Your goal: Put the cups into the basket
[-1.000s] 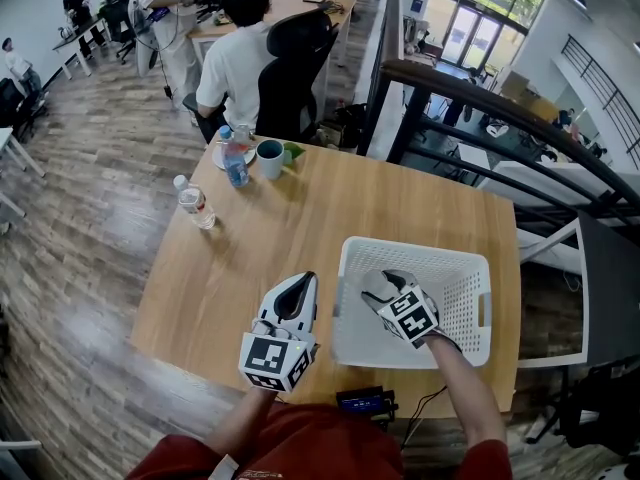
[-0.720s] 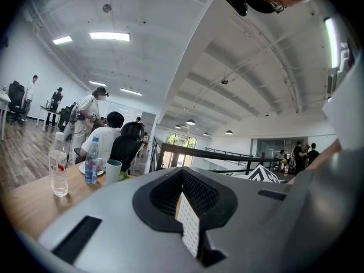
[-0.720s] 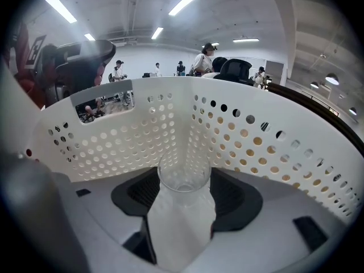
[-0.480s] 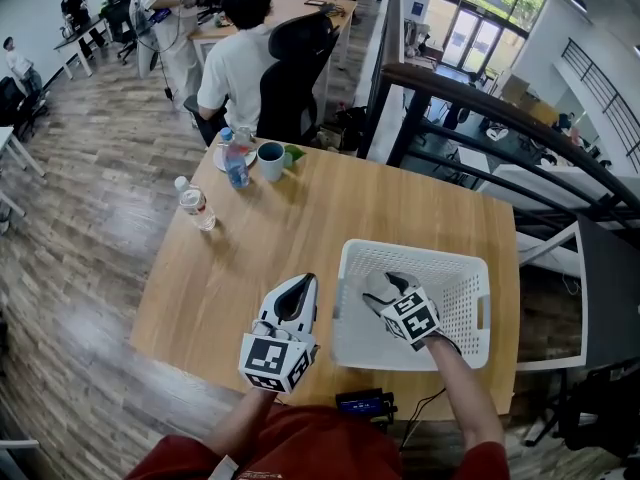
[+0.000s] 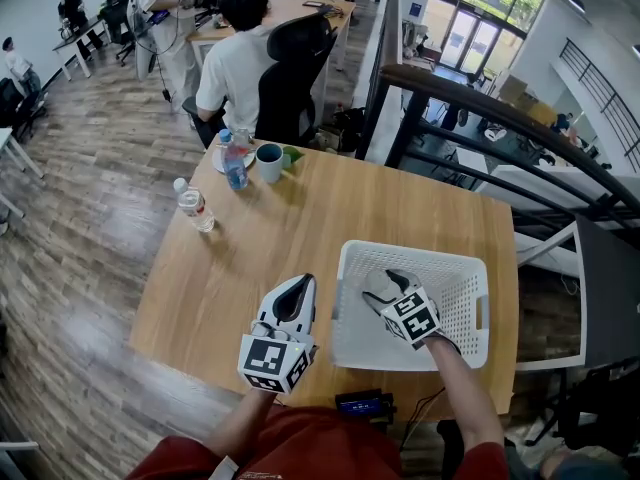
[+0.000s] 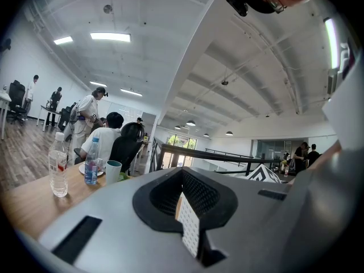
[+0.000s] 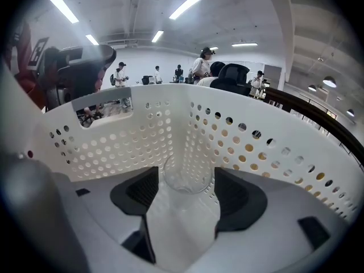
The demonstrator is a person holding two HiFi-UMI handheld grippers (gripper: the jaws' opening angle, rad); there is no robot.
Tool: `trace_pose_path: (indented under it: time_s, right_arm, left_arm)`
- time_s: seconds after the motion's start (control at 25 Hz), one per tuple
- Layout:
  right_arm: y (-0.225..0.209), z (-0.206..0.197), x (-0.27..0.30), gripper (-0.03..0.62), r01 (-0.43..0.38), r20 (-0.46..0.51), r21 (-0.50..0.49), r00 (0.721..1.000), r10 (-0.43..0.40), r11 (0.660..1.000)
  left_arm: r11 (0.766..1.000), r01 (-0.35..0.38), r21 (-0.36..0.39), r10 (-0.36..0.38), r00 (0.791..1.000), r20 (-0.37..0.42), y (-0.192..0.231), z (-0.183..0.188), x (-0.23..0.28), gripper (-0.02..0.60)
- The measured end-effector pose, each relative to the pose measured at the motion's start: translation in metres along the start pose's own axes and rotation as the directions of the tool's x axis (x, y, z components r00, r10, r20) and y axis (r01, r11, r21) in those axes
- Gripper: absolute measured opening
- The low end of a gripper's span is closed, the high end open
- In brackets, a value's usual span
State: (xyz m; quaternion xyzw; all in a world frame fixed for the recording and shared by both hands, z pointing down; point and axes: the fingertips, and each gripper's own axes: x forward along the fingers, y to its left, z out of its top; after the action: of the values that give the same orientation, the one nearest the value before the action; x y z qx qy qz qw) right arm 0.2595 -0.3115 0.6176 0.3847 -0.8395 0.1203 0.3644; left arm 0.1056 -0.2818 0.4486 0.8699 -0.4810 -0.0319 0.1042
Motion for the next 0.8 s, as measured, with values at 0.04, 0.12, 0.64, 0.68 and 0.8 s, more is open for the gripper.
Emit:
trace_pose_path:
  time_s: [0.04,0.12,0.64,0.68,0.8]
  right_arm:
    - [-0.001,0.001,-0.001,0.290,0.003,0.005,0.003,1.000,-0.003,1.000]
    - [-0.003,0.004,-0.004,0.291,0.010,0.017,0.010,1.000,-0.010,1.000]
    - [-0.015,0.041,-0.049,0.290,0.046,0.166,0.058,0.985,-0.055,0.997]
    - [-0.014,0.044,-0.053,0.290,0.048,0.177,0.057,0.982,-0.058,0.997]
    - [-0.012,0.054,-0.068,0.290,0.055,0.216,0.055,0.974,-0.066,0.997]
  left_arm:
    - [1.000,0.001,-0.001,-0.001,1.000,0.000,0.000,0.000,0.000,0.006]
    - [1.000,0.002,-0.002,-0.002,1.000,0.001,0.000,0.000,0.000,0.006]
    - [1.000,0.014,0.005,-0.014,1.000,0.001,-0.005,0.001,0.004,0.006]
    - [1.000,0.016,0.006,-0.016,1.000,0.001,-0.005,0.002,0.004,0.006]
    - [1.000,0.019,0.010,-0.019,1.000,0.001,-0.006,0.003,0.004,0.006]
